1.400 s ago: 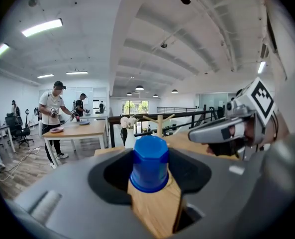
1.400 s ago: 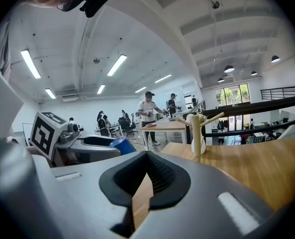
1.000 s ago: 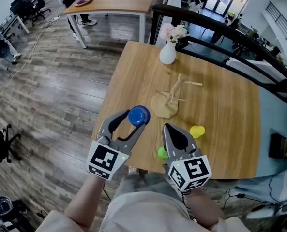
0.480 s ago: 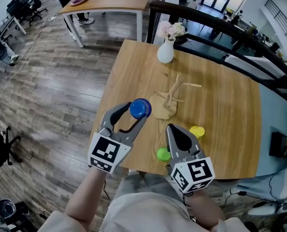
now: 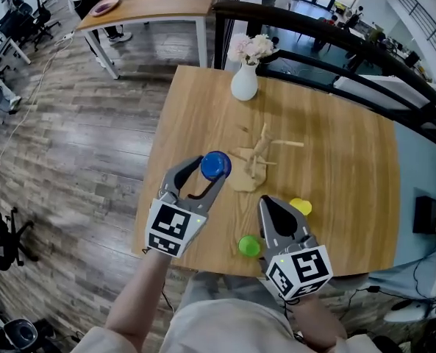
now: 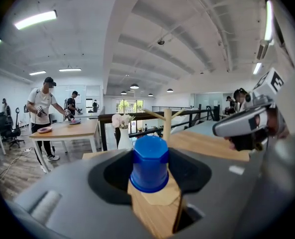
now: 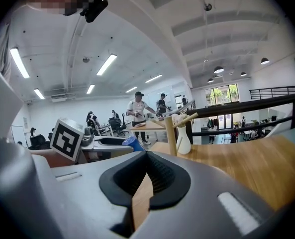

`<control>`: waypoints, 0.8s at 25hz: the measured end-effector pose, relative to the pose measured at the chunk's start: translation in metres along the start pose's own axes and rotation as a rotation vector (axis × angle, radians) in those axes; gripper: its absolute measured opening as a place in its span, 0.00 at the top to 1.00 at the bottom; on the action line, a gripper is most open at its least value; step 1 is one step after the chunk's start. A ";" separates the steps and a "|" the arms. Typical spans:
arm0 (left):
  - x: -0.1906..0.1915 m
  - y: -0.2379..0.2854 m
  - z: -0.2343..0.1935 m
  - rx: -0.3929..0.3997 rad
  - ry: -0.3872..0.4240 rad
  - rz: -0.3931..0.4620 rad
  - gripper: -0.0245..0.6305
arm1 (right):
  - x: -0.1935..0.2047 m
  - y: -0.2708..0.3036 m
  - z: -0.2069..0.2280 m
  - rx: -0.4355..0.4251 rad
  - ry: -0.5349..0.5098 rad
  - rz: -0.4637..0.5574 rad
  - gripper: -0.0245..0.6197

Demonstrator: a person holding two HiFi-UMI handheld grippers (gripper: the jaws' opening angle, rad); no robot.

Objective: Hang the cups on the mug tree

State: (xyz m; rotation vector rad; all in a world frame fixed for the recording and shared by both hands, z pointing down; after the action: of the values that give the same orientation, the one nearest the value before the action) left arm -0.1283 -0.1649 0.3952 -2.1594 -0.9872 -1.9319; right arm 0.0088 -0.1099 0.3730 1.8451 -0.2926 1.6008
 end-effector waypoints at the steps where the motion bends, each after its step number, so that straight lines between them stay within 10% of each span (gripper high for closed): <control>1: 0.003 0.006 -0.002 0.003 -0.002 -0.008 0.63 | 0.001 0.001 0.003 0.004 0.002 -0.004 0.96; 20: 0.049 0.090 -0.024 0.015 -0.088 -0.113 0.63 | 0.025 0.025 0.044 0.022 0.042 -0.065 0.96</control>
State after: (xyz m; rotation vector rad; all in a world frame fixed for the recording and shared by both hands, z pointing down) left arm -0.1038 -0.2278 0.4763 -2.2442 -1.1588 -1.8831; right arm 0.0352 -0.1492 0.4033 1.8163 -0.1949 1.6024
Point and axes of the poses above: the fingertips, and each gripper's own axes: y forward along the fingers, z to its right, x out of its underside, the point moved 3 cm from there along -y, backward along the fingers, and after that the axes turned 14 degrees about -y, right-handed, at the moved point
